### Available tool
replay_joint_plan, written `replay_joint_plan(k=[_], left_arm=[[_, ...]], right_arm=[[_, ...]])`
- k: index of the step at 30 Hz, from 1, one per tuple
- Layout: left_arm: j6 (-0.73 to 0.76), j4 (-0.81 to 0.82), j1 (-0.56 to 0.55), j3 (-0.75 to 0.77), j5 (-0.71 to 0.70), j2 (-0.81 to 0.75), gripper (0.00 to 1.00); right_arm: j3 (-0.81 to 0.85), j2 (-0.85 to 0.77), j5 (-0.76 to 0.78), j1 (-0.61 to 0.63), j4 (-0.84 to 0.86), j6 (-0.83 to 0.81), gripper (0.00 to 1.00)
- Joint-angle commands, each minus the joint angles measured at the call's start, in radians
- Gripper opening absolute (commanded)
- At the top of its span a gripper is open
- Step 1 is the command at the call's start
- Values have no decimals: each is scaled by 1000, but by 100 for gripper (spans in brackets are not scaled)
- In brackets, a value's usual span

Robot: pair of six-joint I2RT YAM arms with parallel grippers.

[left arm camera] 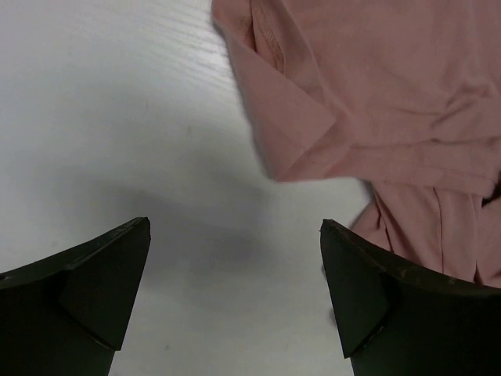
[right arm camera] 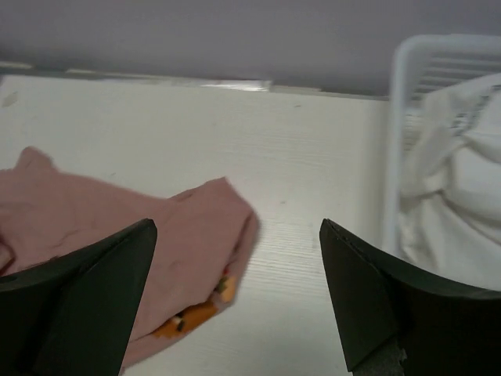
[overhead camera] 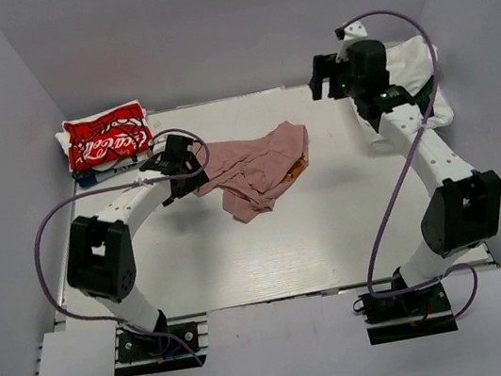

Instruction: Fold and stack the t-shirts

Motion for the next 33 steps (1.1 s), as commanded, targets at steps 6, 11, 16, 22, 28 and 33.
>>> replay_joint_plan(k=[6,11,16,22,28,33], left_arm=[[46,65,67,167,101,209,93],[66,111,77,212,154,323,78],[91,122,86,246,193,381,38],[130,168,95,267,174,366,0],[242,215,104,434,127,280,0],[302,93,114,837,20,269,0]], right_arm=[[-127,125,-87,97,56,130,90],[-48,286,-21,99,59,154,90],[52,427,-58,102,26,160,90],[105,531,-133,100,68,174,49],[328,524,-103,102,23,95,0],[535,337,112,99,-51,7,0]])
